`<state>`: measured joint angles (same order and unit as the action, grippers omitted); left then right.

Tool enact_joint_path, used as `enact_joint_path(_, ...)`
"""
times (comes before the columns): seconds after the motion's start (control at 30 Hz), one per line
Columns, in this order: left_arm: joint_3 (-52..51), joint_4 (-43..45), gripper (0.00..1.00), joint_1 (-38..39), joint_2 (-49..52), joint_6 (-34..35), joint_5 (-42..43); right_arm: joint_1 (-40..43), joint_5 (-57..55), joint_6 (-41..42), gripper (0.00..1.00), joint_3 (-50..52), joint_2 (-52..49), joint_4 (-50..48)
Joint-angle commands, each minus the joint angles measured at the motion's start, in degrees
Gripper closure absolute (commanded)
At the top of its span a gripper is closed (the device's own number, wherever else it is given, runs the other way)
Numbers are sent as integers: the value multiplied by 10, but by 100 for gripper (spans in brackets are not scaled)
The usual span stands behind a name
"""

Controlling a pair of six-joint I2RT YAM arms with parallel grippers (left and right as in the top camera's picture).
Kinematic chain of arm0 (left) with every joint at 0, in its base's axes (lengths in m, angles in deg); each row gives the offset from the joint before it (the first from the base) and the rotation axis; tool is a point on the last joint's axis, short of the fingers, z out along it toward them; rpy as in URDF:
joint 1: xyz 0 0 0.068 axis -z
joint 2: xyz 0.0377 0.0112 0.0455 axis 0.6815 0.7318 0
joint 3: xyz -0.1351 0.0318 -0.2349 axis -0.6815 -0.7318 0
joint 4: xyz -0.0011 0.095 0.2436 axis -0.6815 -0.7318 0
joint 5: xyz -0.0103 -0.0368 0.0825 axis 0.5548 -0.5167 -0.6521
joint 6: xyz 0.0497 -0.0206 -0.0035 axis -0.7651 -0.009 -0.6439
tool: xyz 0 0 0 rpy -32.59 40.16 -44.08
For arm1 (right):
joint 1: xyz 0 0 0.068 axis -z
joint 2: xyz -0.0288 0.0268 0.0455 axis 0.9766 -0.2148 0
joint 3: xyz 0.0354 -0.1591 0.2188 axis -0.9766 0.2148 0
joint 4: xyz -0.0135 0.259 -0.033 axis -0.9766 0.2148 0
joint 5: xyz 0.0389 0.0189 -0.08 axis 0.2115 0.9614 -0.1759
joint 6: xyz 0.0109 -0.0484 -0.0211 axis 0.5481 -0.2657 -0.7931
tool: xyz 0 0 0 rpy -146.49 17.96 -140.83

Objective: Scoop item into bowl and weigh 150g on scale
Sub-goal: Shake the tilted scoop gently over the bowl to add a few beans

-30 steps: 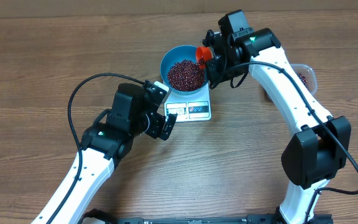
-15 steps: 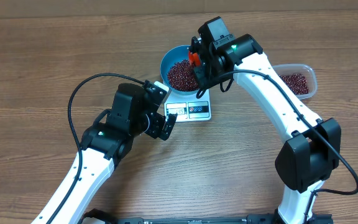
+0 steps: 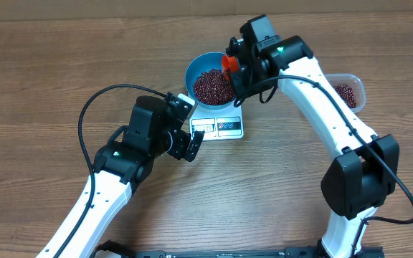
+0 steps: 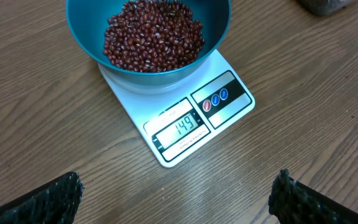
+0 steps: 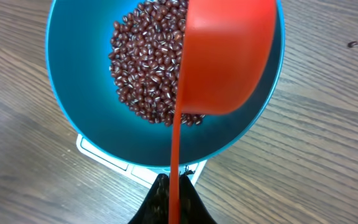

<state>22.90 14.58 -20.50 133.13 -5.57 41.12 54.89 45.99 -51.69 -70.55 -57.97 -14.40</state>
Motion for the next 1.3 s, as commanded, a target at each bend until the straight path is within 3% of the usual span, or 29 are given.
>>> enact_joint_path(0.0,9,2,0,-3,1,-4,7,26,60,1,96,-21,24,-3)
enact_joint_path(0.23,9,2,1,-3,1,-4,7,55,110,-3,96,-21,24,-2)
enact_joint_path(0.73,9,2,0,-3,1,-4,7,57,104,-5,97,-21,24,4)
enact_joint_path(1.27,9,2,1,-3,1,-4,7,-5,-40,6,96,-21,24,8)
